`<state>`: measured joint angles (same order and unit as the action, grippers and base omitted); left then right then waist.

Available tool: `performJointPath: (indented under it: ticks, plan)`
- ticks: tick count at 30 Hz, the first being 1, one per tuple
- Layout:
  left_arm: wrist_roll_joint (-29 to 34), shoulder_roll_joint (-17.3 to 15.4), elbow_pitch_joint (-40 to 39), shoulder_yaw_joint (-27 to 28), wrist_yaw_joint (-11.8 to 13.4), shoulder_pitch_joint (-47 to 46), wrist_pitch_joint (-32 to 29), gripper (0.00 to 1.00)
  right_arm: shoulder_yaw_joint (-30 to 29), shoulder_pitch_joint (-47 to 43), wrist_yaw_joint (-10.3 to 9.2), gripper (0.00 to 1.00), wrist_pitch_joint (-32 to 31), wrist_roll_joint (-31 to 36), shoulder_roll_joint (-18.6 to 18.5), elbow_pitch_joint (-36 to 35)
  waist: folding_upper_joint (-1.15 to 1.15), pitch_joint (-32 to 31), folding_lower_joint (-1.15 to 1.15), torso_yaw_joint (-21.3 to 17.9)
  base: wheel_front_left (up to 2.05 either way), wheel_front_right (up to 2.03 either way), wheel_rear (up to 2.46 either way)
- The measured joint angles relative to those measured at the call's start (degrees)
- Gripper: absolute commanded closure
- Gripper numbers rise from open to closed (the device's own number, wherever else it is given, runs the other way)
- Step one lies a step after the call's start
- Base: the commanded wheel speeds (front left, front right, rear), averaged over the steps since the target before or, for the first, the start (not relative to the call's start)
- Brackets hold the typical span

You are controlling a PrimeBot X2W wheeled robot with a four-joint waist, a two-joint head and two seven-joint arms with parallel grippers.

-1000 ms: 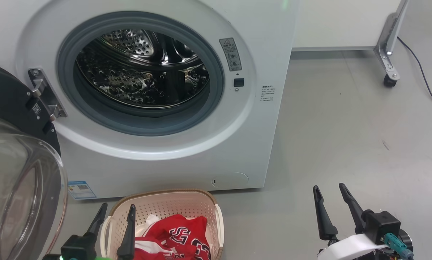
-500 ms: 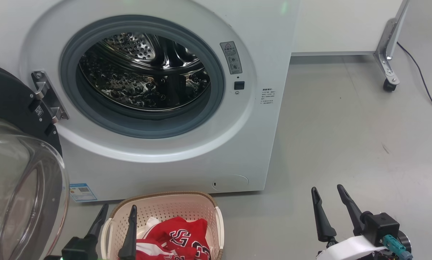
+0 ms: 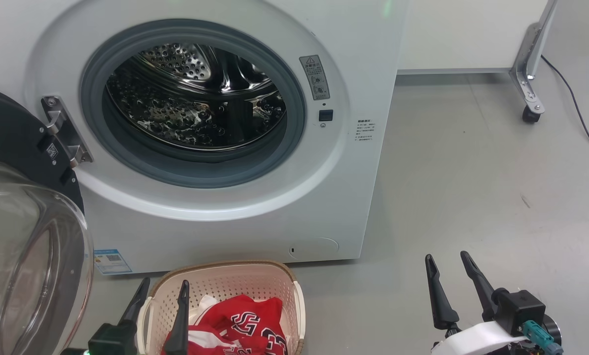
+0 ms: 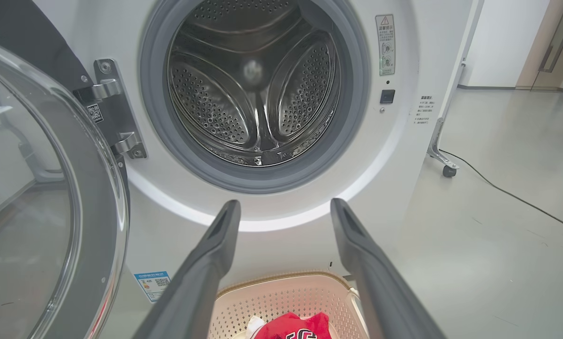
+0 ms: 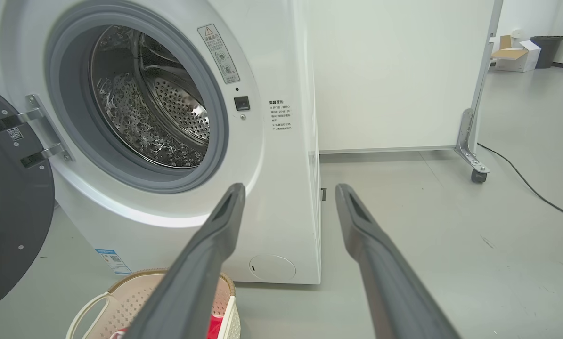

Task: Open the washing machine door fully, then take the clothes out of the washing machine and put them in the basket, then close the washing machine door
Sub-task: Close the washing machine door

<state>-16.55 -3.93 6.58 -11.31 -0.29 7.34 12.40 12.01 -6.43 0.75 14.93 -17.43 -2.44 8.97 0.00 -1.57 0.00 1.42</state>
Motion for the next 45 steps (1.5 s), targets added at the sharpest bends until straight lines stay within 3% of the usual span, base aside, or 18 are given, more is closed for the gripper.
performJointPath:
  ticks: [20,45]
  plan:
    - [0.4,0.0,-2.2,-0.3,0.7,0.0,-0.6,0.0,0.0,0.0,-0.49,0.0,0.0,0.3,0.0,-0.9,0.0,0.7,0.0,0.0,-0.31,0.31,0.0]
    - [0.5,-0.5,-3.4,-1.1,1.0,0.1,-1.3,0.0,0.0,0.0,-0.91,0.0,0.0,0.2,0.0,-1.2,0.0,0.8,0.0,-0.5,-1.03,1.03,0.0]
